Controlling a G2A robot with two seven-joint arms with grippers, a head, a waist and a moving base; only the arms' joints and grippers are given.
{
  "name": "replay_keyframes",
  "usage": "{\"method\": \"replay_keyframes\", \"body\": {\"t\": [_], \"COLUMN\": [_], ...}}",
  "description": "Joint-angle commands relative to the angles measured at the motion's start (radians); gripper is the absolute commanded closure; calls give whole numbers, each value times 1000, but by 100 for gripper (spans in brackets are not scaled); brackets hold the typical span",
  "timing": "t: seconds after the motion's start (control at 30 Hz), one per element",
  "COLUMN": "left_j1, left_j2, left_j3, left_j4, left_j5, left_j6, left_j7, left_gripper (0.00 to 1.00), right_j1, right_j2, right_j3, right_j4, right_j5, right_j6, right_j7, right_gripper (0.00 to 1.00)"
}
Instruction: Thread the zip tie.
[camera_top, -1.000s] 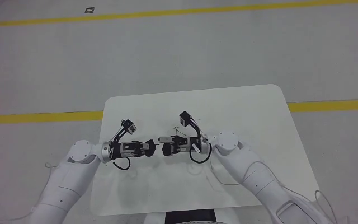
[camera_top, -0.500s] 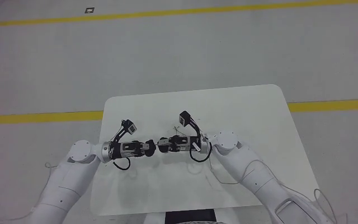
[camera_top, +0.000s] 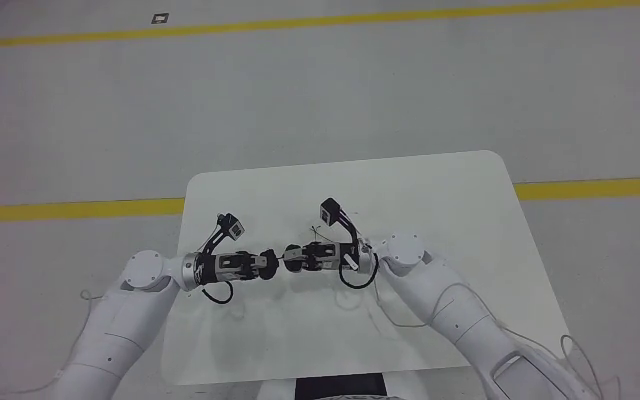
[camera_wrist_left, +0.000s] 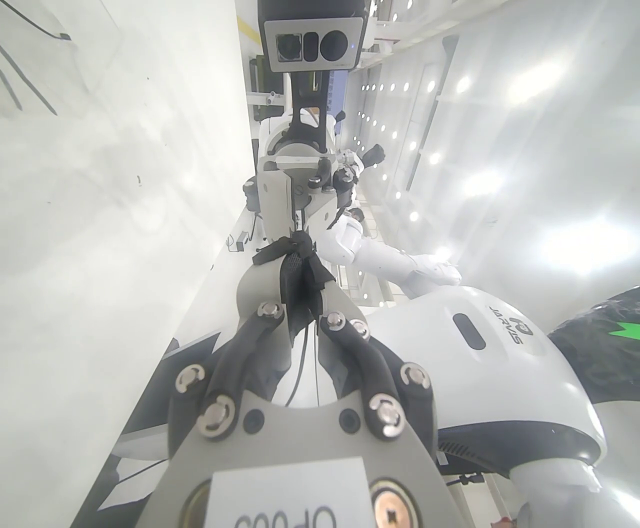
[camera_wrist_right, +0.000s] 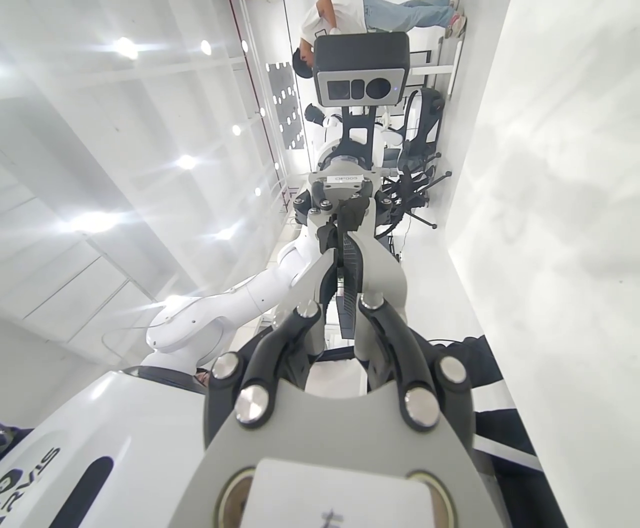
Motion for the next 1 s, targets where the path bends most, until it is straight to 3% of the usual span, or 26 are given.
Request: {"method": "replay_keyframes", "body": {"t": [0.0, 0.1, 0.13, 0.23, 0.37, 0.4, 0.5, 0.6, 0.97], "left_j1": [0, 0, 0, 0, 0, 0, 0, 6, 16], "left_j2": [0, 0, 0, 0, 0, 0, 0, -1, 1], "left_j3": [0, 0, 0, 0, 0, 0, 0, 6, 10], "left_j4": [0, 0, 0, 0, 0, 0, 0, -19, -32], "left_j5": [0, 0, 0, 0, 0, 0, 0, 8, -6], "left_j6": [0, 0, 0, 0, 0, 0, 0, 9, 7], "left_j7": [0, 0, 0, 0, 0, 0, 0, 39, 51], "left_gripper": [100, 100, 84, 56, 7, 0, 0, 0, 0], "right_j1": [0, -4, -5, -7, -10, -11, -14, -17, -34], "right_j2": [1, 2, 3, 4, 6, 6, 8, 10, 12], "right_j3": [0, 0, 0, 0, 1, 1, 2, 4, 9], "right_j4": [-2, -9, -11, -16, -20, -22, -27, -33, -41], "right_j5": [-7, -9, -10, -10, -11, -12, -14, -15, 12], "right_j6": [3, 4, 5, 8, 12, 12, 14, 16, 10], "right_j7": [-6, -11, -11, -12, -14, -14, -16, -17, -42], "right_gripper": [100, 100, 100, 100, 100, 100, 100, 100, 100]}}
